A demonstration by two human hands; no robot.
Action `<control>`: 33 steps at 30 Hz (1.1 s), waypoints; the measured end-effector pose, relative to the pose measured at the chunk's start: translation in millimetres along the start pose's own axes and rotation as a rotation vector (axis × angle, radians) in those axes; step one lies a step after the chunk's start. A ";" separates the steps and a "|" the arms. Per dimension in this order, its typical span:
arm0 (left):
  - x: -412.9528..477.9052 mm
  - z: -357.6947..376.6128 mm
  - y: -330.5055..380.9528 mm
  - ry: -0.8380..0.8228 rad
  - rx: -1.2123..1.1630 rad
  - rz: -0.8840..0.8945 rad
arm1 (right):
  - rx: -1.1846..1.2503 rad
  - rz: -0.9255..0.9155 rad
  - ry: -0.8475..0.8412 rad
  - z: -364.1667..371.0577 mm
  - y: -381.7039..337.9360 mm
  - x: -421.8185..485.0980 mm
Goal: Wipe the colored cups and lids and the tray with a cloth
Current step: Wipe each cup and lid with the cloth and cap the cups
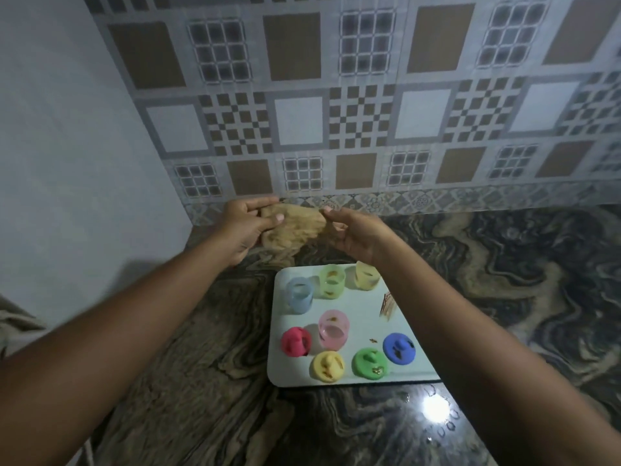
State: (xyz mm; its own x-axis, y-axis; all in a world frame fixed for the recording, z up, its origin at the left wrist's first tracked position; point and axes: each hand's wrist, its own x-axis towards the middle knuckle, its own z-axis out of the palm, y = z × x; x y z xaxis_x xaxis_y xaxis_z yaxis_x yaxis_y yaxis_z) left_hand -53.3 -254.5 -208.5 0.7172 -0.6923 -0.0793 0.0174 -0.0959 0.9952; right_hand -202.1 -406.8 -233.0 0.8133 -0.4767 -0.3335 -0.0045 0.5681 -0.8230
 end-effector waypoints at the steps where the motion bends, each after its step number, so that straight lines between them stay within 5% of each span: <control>1: -1.1 4.4 -2.8 0.021 0.007 -0.018 | -0.022 0.015 0.036 -1.8 -2.6 -2.0; 4: -3.5 15.2 -8.8 0.029 0.015 -0.041 | -0.113 -0.016 0.091 -8.7 -10.9 -8.6; 8: -9.3 25.5 -16.8 0.030 0.116 0.005 | -0.782 -0.256 0.044 -19.9 -13.6 -9.7; 11: -12.8 29.5 -21.0 0.027 0.373 0.076 | -1.189 -0.394 0.077 -20.2 -14.0 -2.5; 16: -8.9 33.0 -30.3 -0.045 0.818 0.228 | -1.453 -0.514 0.159 -37.9 -0.7 15.1; 25: 12.9 36.7 -39.2 -0.070 0.795 0.270 | -1.371 -0.330 -0.118 -43.2 1.1 21.6; 29: 19.5 40.3 -50.6 -0.006 0.639 0.224 | -1.320 -0.281 -0.076 -51.4 13.9 24.9; 31: 22.5 30.0 -69.3 -0.005 0.763 0.267 | -1.177 -0.216 -0.012 -54.1 17.5 23.3; 33: 20.0 18.4 -91.7 -0.173 1.074 0.279 | -0.895 -0.149 0.036 -58.4 20.5 22.6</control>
State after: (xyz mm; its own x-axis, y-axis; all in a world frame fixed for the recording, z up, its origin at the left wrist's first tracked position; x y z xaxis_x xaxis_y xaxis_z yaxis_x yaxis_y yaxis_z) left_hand -53.3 -272.7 -302.5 0.4948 -0.8677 0.0488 -0.7981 -0.4315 0.4205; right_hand -217.8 -445.1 -284.3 0.8231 -0.5327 -0.1970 -0.3635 -0.2275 -0.9034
